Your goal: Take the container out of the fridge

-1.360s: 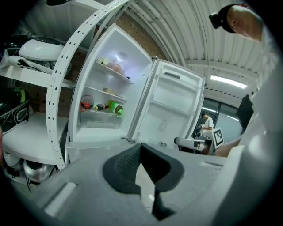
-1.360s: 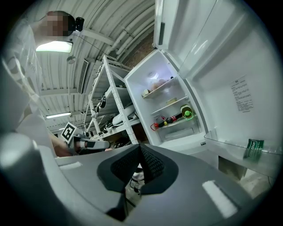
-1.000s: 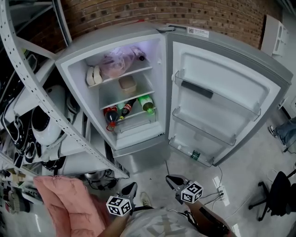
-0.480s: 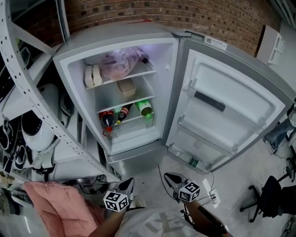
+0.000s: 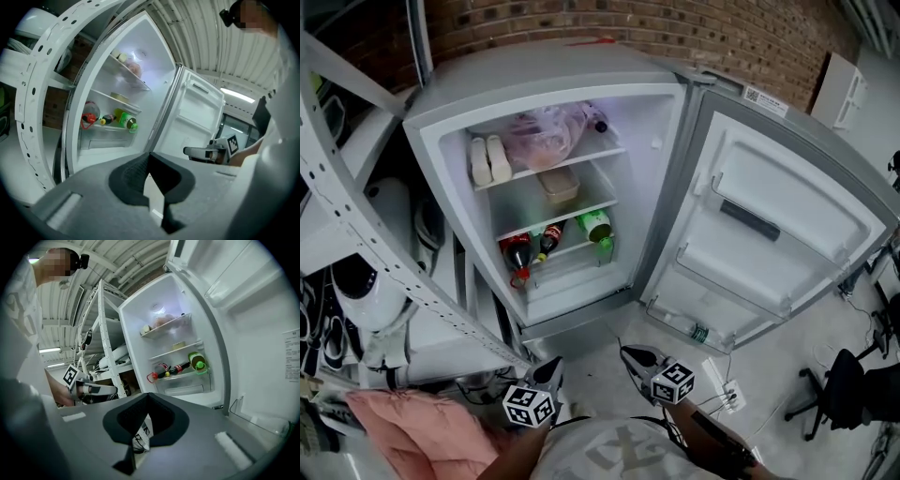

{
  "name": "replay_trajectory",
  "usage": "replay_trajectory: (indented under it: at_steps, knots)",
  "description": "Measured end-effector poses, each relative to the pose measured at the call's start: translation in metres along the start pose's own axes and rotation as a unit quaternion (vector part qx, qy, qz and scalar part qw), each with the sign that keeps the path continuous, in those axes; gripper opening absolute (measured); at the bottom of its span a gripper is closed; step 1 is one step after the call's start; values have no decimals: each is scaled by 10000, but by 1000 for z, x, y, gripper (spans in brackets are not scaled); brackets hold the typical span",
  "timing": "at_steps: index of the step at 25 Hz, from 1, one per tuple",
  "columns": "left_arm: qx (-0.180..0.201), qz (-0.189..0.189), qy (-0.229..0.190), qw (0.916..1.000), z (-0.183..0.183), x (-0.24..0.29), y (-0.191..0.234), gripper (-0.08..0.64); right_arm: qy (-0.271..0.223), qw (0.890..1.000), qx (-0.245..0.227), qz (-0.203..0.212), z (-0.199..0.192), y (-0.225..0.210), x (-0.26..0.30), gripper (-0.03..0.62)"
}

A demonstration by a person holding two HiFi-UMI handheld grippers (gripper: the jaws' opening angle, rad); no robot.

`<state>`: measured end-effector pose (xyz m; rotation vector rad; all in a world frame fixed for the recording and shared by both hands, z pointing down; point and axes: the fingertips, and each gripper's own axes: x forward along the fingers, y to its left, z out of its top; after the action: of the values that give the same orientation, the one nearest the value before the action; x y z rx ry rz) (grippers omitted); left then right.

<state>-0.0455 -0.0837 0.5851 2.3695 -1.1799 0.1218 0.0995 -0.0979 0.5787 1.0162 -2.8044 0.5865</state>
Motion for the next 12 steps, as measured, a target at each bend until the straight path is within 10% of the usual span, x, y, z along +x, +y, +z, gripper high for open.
replay_trajectory:
  at_steps: [12]
  knots:
    - [249, -270, -68, 9993, 37, 17, 29, 0, 126, 9982, -565, -178, 31, -8, 64, 8]
